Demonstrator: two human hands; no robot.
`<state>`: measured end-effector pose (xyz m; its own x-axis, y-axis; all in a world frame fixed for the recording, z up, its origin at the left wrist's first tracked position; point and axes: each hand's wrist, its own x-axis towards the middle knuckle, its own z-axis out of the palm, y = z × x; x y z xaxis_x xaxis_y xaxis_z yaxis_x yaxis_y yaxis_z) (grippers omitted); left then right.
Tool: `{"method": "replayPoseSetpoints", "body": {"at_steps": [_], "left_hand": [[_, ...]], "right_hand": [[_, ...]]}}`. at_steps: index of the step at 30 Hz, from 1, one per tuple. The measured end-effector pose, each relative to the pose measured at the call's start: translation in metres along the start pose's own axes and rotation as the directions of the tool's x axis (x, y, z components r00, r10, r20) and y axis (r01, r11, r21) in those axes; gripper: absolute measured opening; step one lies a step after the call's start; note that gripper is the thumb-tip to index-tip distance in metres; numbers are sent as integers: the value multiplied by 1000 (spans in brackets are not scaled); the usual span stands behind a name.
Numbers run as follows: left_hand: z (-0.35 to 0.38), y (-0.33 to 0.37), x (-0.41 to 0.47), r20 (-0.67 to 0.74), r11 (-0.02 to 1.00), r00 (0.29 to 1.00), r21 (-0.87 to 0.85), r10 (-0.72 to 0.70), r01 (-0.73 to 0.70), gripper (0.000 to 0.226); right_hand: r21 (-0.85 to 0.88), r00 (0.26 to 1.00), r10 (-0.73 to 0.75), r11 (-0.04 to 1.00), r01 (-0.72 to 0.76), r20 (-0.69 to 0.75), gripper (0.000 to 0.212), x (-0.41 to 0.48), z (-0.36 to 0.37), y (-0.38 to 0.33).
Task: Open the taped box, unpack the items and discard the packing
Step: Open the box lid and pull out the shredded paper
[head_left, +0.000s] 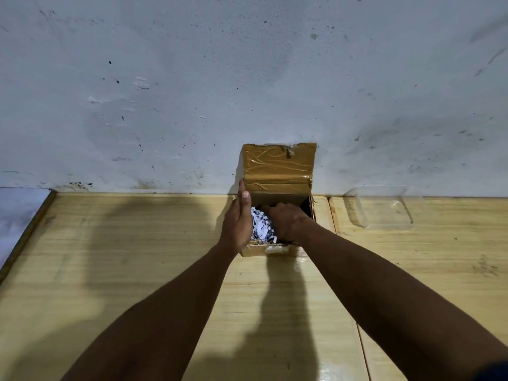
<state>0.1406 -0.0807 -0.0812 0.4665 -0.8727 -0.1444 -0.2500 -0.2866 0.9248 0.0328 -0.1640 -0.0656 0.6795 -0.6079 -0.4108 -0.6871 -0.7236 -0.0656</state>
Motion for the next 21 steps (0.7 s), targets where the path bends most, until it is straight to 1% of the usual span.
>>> {"method": "replayPoseSetpoints", "body": {"at_steps": [2,5,7,10,11,14,15,17,18,19,21], "left_hand": [[-1,2,1,-5,1000,1000,18,-11,11,55],[-5,8,0,-19,1000,1000,19,-16,16,55],[-7,14,-2,-20,1000,1000,17,-24,24,55],[-7,21,-9,4,998,998,4,-65,65,57],[-6,23,-12,12,997,997,1,-82,82,57],[-5,24,-16,10,992,992,-15,-125,125,58],[-5,23,-17,8,992,992,-20,-127,127,57],[-5,23,-19,5,993,993,-13,-119,119,56],[-5,22,-19,6,993,993,-10,-117,117,56],[-5,22,-20,6,993,993,-10,-117,117,56],[-5,21,-20,2,993,993,-10,-117,117,55]], "right_hand": [[66,1000,-10,998,8,23,60,-1,-6,0],[174,997,-41,984,30,61,48,-10,-27,0],[208,997,-73,976,65,33,46,-17,-41,0],[178,994,-110,978,110,-10,61,-27,-53,-3],[152,994,-107,983,105,3,61,-28,-51,-4],[121,996,-73,990,66,52,41,-30,-39,-7],[118,997,-65,991,59,50,41,-31,-34,-8],[90,998,-46,995,41,50,49,-31,-26,-10],[81,998,-35,996,30,60,49,-30,-24,-10],[85,997,-27,996,20,77,42,-28,-23,-9],[89,995,-19,996,10,100,19,-23,-21,-6]]}}
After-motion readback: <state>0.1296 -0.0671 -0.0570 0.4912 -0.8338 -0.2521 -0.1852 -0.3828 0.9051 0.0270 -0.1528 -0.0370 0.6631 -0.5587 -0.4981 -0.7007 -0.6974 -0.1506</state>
